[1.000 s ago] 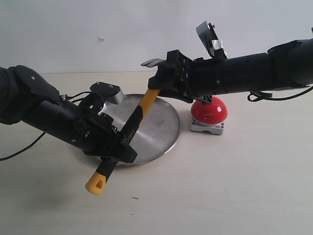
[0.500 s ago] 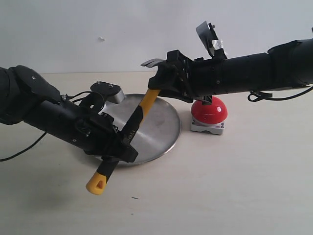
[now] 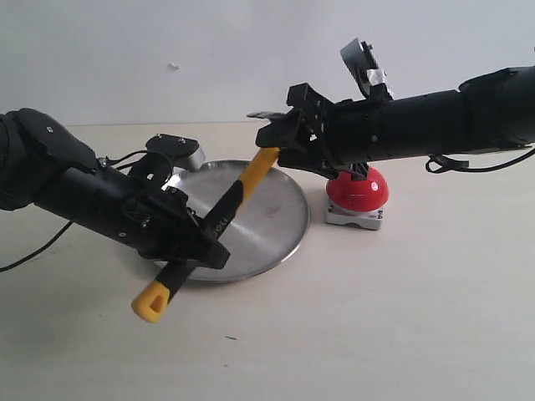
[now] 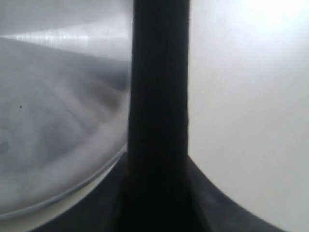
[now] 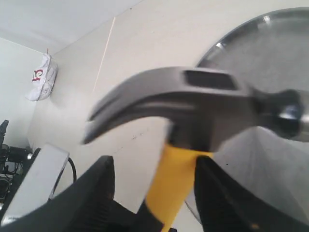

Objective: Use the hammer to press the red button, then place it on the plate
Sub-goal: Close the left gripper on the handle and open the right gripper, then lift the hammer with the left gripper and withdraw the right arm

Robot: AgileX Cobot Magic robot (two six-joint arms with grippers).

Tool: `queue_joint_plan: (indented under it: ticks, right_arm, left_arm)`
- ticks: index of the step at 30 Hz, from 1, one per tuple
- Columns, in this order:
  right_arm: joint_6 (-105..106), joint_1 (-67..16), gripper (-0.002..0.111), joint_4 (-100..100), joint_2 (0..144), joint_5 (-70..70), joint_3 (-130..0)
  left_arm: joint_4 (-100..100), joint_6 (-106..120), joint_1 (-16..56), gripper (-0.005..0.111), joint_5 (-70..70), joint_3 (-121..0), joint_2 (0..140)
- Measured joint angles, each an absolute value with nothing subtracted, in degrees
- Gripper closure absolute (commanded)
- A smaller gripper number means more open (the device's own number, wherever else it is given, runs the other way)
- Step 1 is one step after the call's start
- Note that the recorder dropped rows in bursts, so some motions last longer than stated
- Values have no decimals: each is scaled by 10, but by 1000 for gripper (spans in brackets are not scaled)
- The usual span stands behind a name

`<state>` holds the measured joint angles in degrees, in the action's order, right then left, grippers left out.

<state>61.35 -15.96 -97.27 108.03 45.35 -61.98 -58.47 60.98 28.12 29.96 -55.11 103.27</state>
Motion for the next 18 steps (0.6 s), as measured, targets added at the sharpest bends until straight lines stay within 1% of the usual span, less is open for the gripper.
queue_joint_plan:
  ticks: [7, 9, 13, 14, 18]
  right_arm:
    - [601, -160, 55, -971, 1073, 461, -620]
    - [600, -160, 64, -969, 1070, 465, -619]
    - [598, -160, 105, -909, 1013, 445, -619]
    - [594, -160, 108, -886, 996, 438, -619]
    - [532, -160, 108, -724, 902, 396, -613]
  left_arm:
    - [-577, 598, 280, 107, 300, -546, 1027]
    - [-578, 596, 280, 107, 291, -546, 1027]
    - [-579, 595, 280, 107, 280, -546, 1027]
    - [-579, 595, 280, 107, 279, -546, 1027]
    - [-579, 595, 280, 107, 278, -546, 1017]
